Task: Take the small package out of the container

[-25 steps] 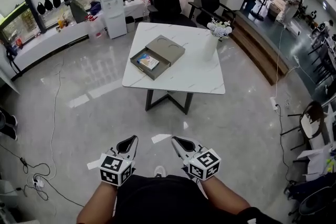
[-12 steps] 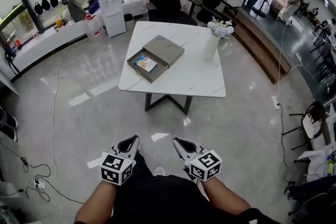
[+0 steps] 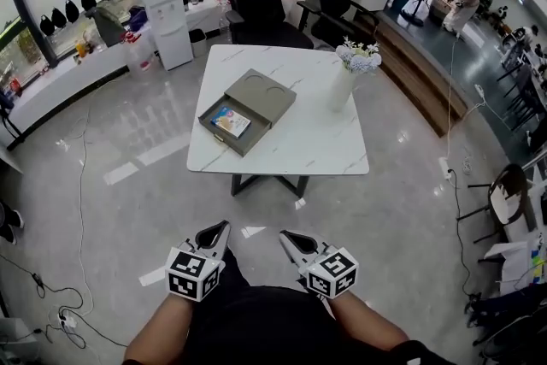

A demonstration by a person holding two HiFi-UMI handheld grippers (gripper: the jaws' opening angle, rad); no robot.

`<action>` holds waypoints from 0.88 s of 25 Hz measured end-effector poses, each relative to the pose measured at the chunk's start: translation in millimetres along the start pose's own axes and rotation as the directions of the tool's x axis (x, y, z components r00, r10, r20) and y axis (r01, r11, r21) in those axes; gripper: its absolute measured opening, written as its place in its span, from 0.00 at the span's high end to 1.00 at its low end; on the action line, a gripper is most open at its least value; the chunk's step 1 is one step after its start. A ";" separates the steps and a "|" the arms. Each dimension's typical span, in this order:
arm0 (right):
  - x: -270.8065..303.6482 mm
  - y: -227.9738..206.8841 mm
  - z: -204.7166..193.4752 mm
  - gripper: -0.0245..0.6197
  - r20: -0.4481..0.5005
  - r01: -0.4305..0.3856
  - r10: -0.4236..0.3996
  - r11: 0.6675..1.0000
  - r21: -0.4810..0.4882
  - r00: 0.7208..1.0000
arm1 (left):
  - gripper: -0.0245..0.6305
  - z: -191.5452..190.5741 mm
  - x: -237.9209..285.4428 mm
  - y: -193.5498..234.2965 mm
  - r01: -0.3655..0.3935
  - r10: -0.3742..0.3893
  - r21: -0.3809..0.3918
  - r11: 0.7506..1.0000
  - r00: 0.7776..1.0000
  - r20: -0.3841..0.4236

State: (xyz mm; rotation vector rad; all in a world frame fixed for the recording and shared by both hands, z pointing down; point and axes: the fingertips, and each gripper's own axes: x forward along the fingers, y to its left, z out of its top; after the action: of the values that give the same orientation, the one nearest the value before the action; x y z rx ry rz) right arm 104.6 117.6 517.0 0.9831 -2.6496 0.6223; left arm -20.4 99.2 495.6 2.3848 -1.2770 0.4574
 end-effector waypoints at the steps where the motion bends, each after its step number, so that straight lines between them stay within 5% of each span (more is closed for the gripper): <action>1: 9.0 -5.7 4.4 0.96 -0.002 0.005 -0.005 1.000 0.001 1.000 | 0.96 4.3 7.2 7.8 0.006 -0.006 0.000 1.000 1.000 -0.001; 9: 97.2 -50.8 68.3 0.96 0.004 0.065 -0.065 0.998 0.009 0.998 | 0.96 57.5 66.4 92.9 0.078 -0.077 0.006 0.997 0.997 -0.028; 22: 230.4 -112.8 163.1 0.96 0.037 0.173 -0.174 0.985 0.020 0.984 | 0.96 137.2 157.7 214.9 0.210 -0.201 0.142 0.967 0.977 -0.072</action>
State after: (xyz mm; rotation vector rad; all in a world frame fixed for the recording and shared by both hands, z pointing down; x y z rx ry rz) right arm -4.4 -165.1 493.0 1.2266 -2.5582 0.5929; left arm -104.3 -188.5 489.2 2.5738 -0.9876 0.5704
